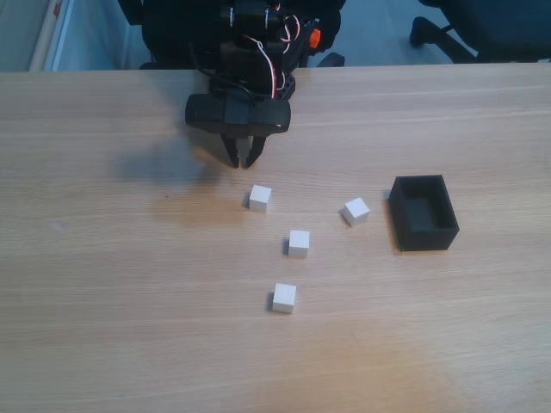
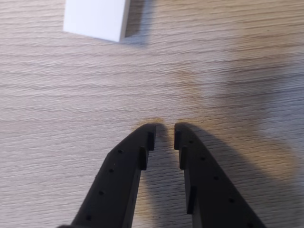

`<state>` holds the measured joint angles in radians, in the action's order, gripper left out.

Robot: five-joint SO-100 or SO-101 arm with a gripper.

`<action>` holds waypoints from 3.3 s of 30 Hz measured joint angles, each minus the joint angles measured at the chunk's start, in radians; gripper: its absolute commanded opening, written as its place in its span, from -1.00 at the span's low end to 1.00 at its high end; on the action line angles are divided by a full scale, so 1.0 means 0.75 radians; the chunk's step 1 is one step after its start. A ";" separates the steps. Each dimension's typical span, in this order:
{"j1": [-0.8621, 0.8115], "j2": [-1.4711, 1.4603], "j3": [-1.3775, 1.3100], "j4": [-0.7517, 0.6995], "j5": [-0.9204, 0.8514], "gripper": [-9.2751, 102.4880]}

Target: Pick blocks and place them in the box.

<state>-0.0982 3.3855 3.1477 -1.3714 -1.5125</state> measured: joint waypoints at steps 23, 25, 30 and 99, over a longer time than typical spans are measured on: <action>0.133 0.000 0.000 0.002 0.059 -0.83; 0.121 0.002 0.000 0.002 0.061 -0.83; 0.084 0.002 0.000 0.002 0.061 -0.83; 0.151 -1.117 -0.685 0.454 0.153 -0.51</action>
<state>0.0153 2.5479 2.6338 -1.0308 -1.3975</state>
